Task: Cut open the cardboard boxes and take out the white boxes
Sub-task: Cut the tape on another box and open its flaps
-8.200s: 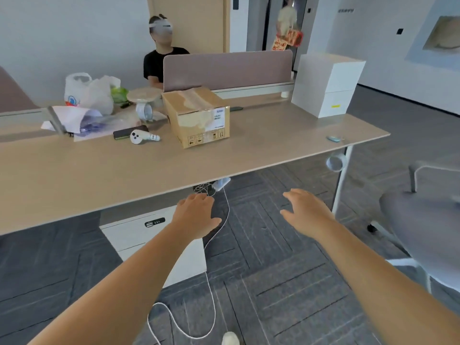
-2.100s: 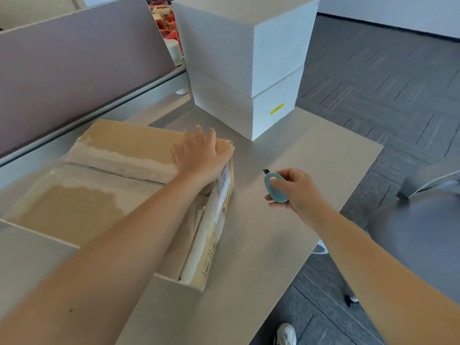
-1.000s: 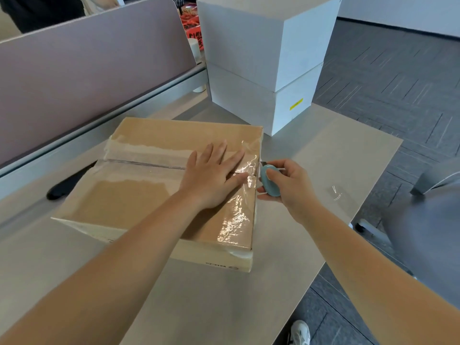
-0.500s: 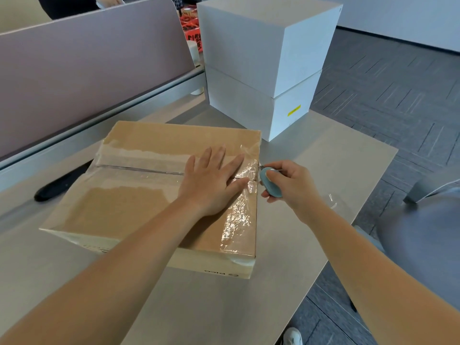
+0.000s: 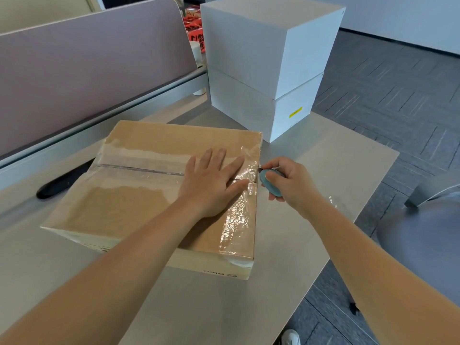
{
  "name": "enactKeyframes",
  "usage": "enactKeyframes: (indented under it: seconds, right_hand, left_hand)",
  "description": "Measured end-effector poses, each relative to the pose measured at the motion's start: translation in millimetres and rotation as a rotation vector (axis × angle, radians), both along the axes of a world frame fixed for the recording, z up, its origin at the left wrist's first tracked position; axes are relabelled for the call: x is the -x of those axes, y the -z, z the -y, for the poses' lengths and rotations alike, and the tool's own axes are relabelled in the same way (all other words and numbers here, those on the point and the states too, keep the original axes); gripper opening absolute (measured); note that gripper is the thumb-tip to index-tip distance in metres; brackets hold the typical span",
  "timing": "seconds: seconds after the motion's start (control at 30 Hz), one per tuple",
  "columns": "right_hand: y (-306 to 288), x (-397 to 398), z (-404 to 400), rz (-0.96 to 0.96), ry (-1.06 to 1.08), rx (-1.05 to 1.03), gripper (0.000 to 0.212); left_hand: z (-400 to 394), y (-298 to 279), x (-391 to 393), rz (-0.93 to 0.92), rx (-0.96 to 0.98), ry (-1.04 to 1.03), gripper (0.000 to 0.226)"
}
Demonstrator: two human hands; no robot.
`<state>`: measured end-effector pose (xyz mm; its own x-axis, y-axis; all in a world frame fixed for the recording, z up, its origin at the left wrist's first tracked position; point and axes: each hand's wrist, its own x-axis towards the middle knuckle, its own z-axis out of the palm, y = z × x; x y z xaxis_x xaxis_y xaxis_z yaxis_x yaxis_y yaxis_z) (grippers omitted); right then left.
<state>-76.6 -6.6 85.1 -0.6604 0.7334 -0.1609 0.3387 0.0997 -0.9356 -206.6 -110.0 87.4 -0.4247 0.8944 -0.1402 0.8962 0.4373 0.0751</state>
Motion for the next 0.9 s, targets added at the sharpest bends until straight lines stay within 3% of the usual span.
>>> enactKeyframes:
  seconds: [0.6, 0.9]
  right_hand:
    - [3.7, -11.2, 6.0, 0.003, -0.120, -0.082, 0.019]
    - [4.8, -15.8, 16.5, -0.083, -0.107, 0.143, 0.027]
  left_hand:
    - [0.5, 0.3, -0.3, 0.001, -0.008, -0.009, 0.058]
    - [0.8, 0.0, -0.5, 0.010, -0.021, -0.014, 0.058]
